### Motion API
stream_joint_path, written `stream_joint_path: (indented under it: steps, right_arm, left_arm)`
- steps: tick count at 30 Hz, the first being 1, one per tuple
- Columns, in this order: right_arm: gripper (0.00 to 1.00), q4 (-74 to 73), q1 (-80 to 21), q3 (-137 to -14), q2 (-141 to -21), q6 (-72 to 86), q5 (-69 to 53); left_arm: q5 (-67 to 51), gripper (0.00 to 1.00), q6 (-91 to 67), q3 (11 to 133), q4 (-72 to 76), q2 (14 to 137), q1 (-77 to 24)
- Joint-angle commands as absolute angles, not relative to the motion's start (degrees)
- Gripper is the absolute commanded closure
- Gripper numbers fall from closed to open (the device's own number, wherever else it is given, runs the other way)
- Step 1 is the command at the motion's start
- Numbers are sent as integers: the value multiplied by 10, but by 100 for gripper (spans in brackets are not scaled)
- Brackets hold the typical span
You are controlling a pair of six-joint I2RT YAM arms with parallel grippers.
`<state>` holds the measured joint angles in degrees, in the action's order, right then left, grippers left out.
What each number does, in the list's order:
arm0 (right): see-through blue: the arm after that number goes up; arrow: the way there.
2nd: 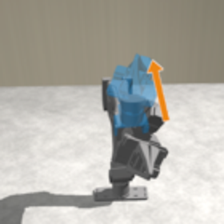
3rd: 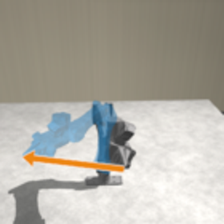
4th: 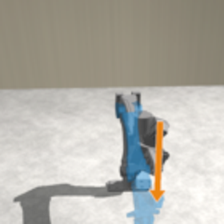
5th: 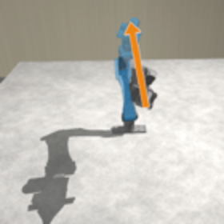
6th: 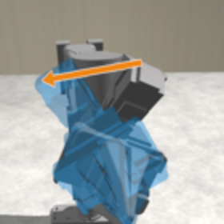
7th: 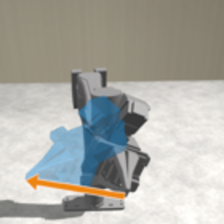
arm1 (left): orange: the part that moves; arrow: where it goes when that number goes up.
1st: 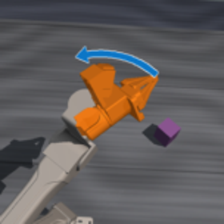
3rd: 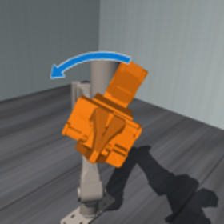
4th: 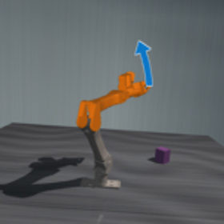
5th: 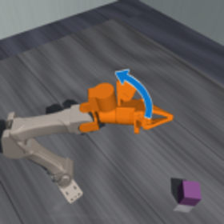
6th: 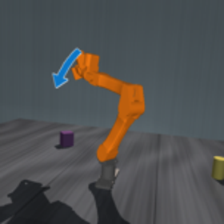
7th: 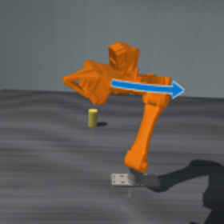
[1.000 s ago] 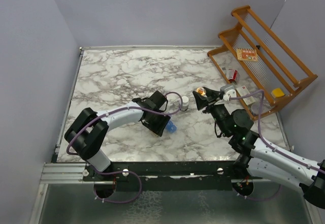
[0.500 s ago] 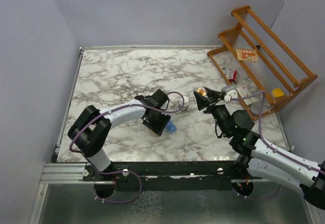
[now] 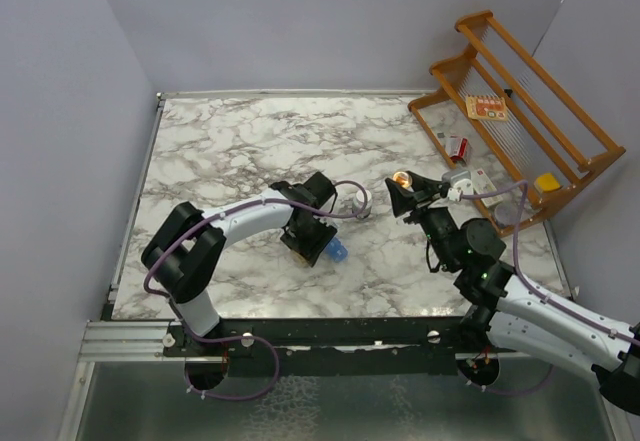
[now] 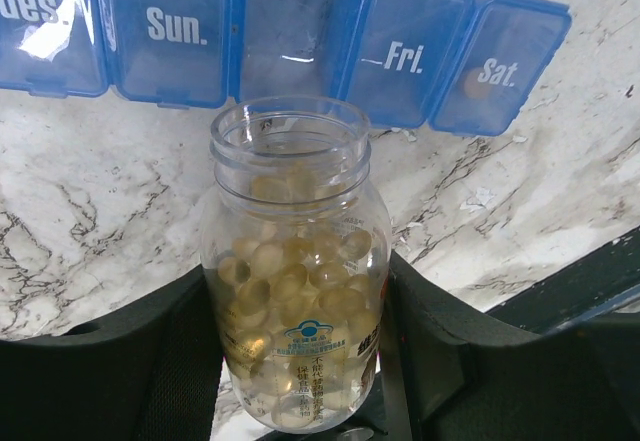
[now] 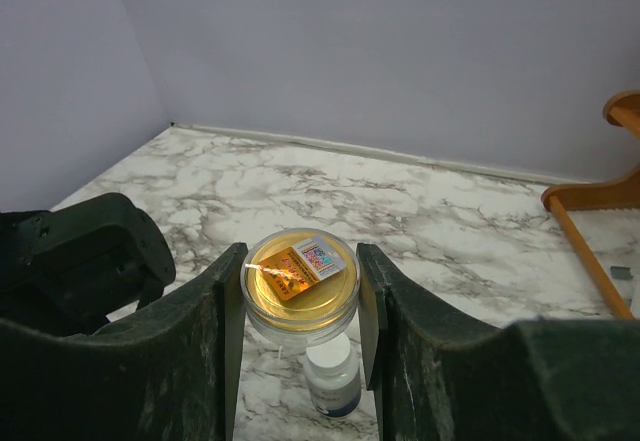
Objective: Sort the pills into containers
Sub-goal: Pour the pill into the pill container.
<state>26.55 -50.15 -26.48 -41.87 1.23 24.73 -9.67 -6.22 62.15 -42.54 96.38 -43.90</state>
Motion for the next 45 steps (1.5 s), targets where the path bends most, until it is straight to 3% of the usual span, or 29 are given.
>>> stream_joint_path:
  steps: [1, 45]
  right_arm:
    - [99, 257, -500, -258, -412, 8, 268]
    - [99, 238, -500, -236, -396, 25, 296]
  left_arm:
    - [-83, 100, -46, 641, -456, 971, -441]
    - [-64, 100, -18, 754, -562, 1046, -441]
